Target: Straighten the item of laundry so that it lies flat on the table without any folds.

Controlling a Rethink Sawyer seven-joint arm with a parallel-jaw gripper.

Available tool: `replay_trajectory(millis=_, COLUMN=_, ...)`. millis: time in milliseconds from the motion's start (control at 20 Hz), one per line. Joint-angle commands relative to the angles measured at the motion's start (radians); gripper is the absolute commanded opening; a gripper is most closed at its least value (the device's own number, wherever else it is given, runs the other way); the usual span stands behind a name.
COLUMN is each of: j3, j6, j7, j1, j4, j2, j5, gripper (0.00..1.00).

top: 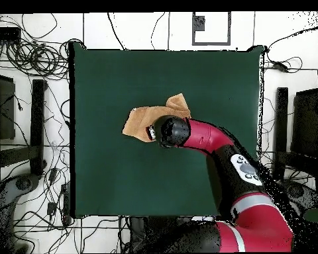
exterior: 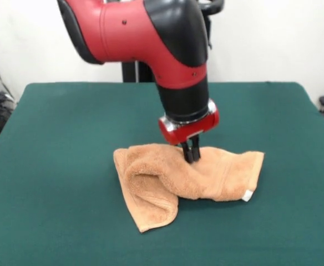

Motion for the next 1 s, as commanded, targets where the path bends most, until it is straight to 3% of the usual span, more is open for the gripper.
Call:
replay_trajectory(millis=50, j3=-0.008, j6=0.189, j7=0.195, j1=0.046, j4=-0.191, j2=0.058, j5=0.071, gripper=0.00)
replay_trajectory(millis=250, j3=-0.011, j6=0.287, j7=0.196, j1=0.051, j4=-0.264, j2=0.065, j5=0.082, gripper=0.00)
replay_trajectory(millis=750, j3=0.008, j6=0.442, j7=0.151, j1=-0.005, j4=-0.262, j2=-0.005, j5=0.081, gripper=0.00)
replay_trajectory(millis=850, j3=0.014, j6=0.437, j7=0.143, j1=-0.012, j4=-0.257, j2=-0.003, j5=0.076, gripper=0.00)
replay_trajectory(millis=1000, j3=0.023, j6=0.333, j7=0.158, j1=-0.029, j4=-0.134, j2=-0.044, j5=0.079, gripper=0.00)
